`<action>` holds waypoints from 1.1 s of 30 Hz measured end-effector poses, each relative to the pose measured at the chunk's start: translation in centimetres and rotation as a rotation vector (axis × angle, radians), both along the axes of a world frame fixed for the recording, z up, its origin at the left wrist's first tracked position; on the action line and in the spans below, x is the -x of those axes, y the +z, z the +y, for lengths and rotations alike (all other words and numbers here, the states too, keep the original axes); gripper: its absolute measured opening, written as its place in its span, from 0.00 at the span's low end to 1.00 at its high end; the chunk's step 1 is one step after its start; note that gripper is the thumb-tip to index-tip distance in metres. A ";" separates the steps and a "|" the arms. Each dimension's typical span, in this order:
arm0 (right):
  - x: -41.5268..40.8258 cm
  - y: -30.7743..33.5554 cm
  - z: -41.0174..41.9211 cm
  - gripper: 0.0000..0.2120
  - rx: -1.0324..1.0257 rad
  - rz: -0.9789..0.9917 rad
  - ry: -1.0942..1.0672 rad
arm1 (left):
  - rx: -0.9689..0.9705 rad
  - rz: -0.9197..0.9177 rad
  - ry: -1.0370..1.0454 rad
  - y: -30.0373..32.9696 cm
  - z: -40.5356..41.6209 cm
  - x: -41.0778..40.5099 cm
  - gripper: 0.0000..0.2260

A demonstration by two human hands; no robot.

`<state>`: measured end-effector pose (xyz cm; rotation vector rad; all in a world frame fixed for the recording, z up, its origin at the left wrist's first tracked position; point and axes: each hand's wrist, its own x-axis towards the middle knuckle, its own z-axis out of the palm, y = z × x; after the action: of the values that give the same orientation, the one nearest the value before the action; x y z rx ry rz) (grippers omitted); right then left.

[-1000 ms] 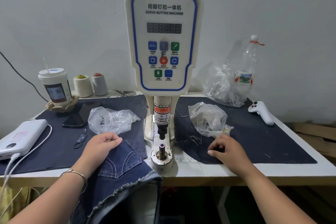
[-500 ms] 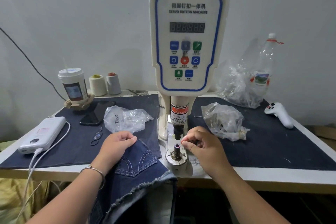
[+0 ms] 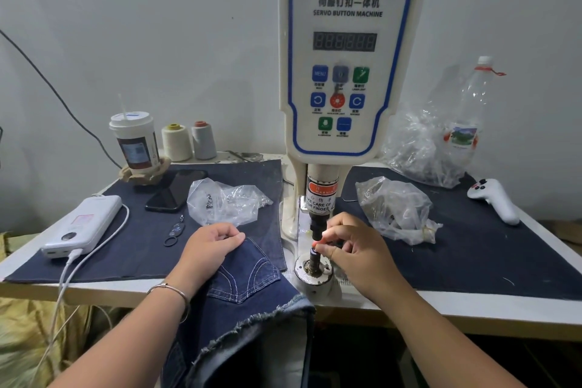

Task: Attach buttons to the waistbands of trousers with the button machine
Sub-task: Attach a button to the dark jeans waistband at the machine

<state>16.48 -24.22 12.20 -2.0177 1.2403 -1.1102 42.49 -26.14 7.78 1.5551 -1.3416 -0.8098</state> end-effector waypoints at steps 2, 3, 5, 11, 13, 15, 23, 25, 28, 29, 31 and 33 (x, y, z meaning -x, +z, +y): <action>0.1 0.0 0.0 0.04 0.000 -0.001 0.006 | 0.000 -0.002 -0.005 0.0 0.0 0.0 0.16; 0.1 0.0 0.0 0.04 -0.001 -0.002 0.005 | 0.002 0.000 -0.006 0.0 0.0 -0.1 0.15; 0.2 0.0 0.0 0.03 -0.002 -0.006 0.001 | 0.004 0.002 -0.006 -0.1 0.0 -0.1 0.15; 0.7 0.1 0.5 0.02 -0.020 -0.029 -0.001 | -0.008 0.012 -0.019 0.1 0.1 -0.1 0.15; 1.2 0.0 0.9 0.04 -0.022 -0.038 -0.024 | -0.028 0.023 -0.047 0.4 0.3 -0.2 0.14; 1.9 -0.1 1.5 0.05 -0.024 -0.061 -0.061 | -0.063 0.028 -0.088 1.2 0.6 0.0 0.12; 3.3 1.4 5.7 0.08 -0.201 -0.173 0.067 | -0.311 -0.006 -0.732 9.1 5.6 0.3 0.04; 2.6 2.3 7.4 0.09 -0.237 -0.210 0.180 | -0.332 -0.050 -0.829 10.4 7.1 1.3 0.05; 1.4 3.2 9.2 0.07 -0.270 -0.231 0.284 | -0.285 -0.038 -0.887 11.4 9.0 3.1 0.08; 1.1 3.4 9.6 0.05 -0.283 -0.237 0.290 | -0.270 -0.007 -0.894 11.6 9.5 3.6 0.08; 0.9 3.9 10.1 0.03 -0.299 -0.241 0.278 | -0.240 0.041 -0.891 11.9 10.2 4.5 0.08; 1.3 4.3 10.4 0.02 -0.327 -0.235 0.290 | -0.214 0.062 -0.880 12.0 10.6 5.3 0.08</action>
<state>15.15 -13.79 16.52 -1.7000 0.9087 -0.9072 37.20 -15.56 19.80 1.0288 -1.9613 -1.5538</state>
